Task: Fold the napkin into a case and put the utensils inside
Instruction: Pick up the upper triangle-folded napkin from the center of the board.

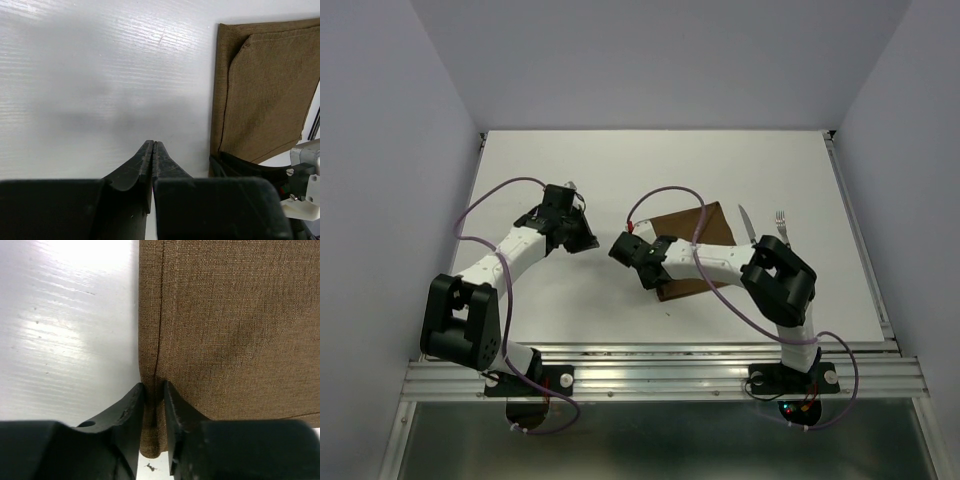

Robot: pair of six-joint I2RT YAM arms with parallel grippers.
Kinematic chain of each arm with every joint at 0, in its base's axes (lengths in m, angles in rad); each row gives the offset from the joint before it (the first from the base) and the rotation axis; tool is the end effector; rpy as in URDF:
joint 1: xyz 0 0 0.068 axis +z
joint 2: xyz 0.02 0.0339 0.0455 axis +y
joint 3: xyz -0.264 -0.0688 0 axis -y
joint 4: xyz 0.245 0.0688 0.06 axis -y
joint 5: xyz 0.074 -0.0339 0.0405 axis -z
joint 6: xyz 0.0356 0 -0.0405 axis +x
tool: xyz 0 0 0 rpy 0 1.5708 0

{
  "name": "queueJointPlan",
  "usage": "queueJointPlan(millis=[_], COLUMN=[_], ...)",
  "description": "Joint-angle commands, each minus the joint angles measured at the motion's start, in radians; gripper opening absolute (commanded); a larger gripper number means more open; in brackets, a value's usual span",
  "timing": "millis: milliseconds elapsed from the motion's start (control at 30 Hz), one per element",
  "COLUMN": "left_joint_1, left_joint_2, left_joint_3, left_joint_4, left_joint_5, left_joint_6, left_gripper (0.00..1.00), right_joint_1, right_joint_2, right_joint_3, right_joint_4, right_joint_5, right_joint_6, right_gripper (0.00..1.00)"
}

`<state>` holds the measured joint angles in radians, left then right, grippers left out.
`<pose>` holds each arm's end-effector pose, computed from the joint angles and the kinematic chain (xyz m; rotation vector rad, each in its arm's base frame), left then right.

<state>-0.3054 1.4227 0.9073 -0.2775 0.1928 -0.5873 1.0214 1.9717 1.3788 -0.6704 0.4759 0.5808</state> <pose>0.2843 -0.0968 0.2285 -0.2473 2.4317 -0.6451 0.2185 0.3256 0.1687 -0.4704 2.5457 -0.1488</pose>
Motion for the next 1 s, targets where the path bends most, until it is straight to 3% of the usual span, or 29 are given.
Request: queueJointPlan(millis=[0, 167, 267, 300, 333, 367, 500, 567, 967], left_joint_1=[0.006, 0.006, 0.005, 0.005, 0.005, 0.005, 0.000, -0.008, -0.050], left_joint_2=[-0.025, -0.015, 0.022, 0.054, 0.071, 0.102, 0.139, 0.153, 0.304], left_joint_3=[-0.018, -0.018, -0.007, 0.005, 0.014, 0.028, 0.050, 0.059, 0.059], left_joint_4=[0.021, 0.044, 0.072, 0.084, 0.089, 0.101, 0.153, 0.193, 0.406], left_joint_5=[0.011, 0.040, 0.139, 0.167, 0.189, 0.227, 0.270, 0.293, 0.396], left_joint_6=[0.011, 0.007, 0.032, 0.043, 0.046, 0.049, 0.026, 0.012, -0.109], left_gripper=[0.13, 0.14, 0.22, 0.35, 0.38, 0.51, 0.78, 0.85, 0.84], right_joint_1=[0.008, 0.008, 0.008, 0.008, 0.008, 0.008, 0.008, 0.008, 0.008], right_joint_2=[0.015, 0.006, -0.034, -0.051, -0.089, -0.106, -0.171, -0.188, -0.237], right_joint_3=[-0.003, -0.015, -0.038, -0.072, -0.089, -0.122, -0.181, -0.190, -0.219], right_joint_4=[0.022, 0.040, 0.077, 0.118, 0.136, 0.156, 0.228, 0.232, 0.253], right_joint_5=[0.069, 0.066, 0.043, 0.033, 0.029, 0.023, 0.010, 0.013, -0.017], right_joint_6=[0.004, -0.006, -0.007, -0.013, -0.010, -0.012, -0.013, -0.012, -0.004], right_gripper=[0.24, 0.16, 0.06, 0.03, 0.02, 0.01, 0.01, 0.01, 0.01])
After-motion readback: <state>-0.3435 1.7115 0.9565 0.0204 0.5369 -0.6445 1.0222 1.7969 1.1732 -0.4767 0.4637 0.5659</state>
